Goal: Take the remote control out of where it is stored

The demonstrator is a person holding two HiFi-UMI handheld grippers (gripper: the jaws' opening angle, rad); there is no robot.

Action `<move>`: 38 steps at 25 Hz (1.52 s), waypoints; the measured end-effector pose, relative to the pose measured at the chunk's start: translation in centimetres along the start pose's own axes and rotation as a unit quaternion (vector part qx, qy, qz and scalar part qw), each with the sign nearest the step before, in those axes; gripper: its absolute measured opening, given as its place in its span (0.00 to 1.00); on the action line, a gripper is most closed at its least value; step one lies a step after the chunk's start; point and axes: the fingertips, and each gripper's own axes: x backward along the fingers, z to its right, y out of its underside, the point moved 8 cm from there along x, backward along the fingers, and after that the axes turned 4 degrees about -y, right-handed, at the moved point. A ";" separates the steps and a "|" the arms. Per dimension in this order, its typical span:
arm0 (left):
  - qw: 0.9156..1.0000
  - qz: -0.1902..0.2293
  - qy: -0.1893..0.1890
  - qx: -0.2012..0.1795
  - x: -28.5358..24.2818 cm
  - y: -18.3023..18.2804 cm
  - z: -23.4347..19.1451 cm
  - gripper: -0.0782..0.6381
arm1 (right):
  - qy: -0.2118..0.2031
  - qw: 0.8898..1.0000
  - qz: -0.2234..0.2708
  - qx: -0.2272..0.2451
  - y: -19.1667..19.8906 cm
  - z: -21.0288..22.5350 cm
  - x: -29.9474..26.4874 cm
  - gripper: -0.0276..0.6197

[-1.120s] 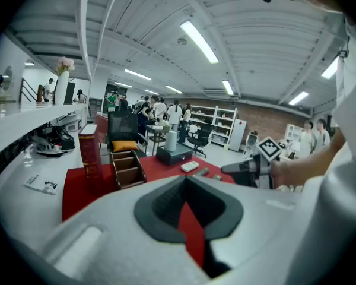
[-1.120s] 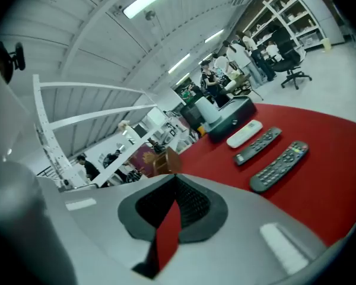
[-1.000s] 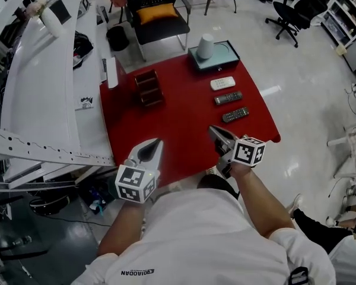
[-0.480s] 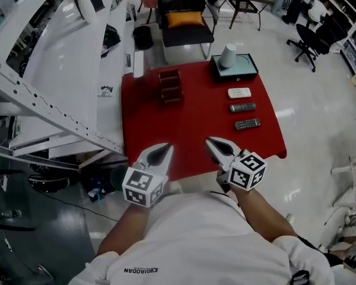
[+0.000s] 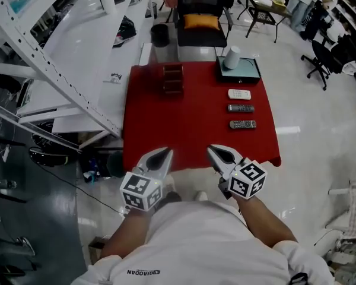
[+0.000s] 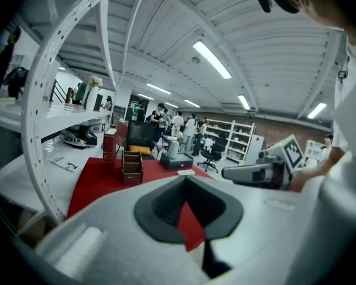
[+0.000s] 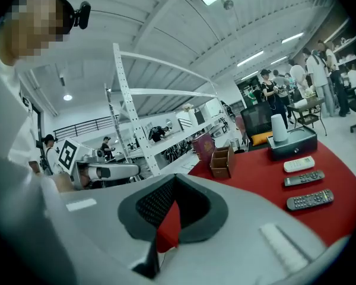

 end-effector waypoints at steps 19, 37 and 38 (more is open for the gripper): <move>1.000 0.001 -0.009 -0.012 2.9 0.6 5.2 0.11 | 0.006 0.999 0.007 0.037 1.4 -2.1 5.3 0.05; 0.998 -0.024 0.043 -0.046 4.3 0.1 -1.3 0.11 | 0.062 0.998 0.013 0.011 1.8 -5.6 -0.8 0.05; 0.998 -0.023 0.044 -0.045 4.3 0.0 -1.5 0.11 | 0.063 0.998 0.012 0.011 1.8 -5.6 -1.0 0.05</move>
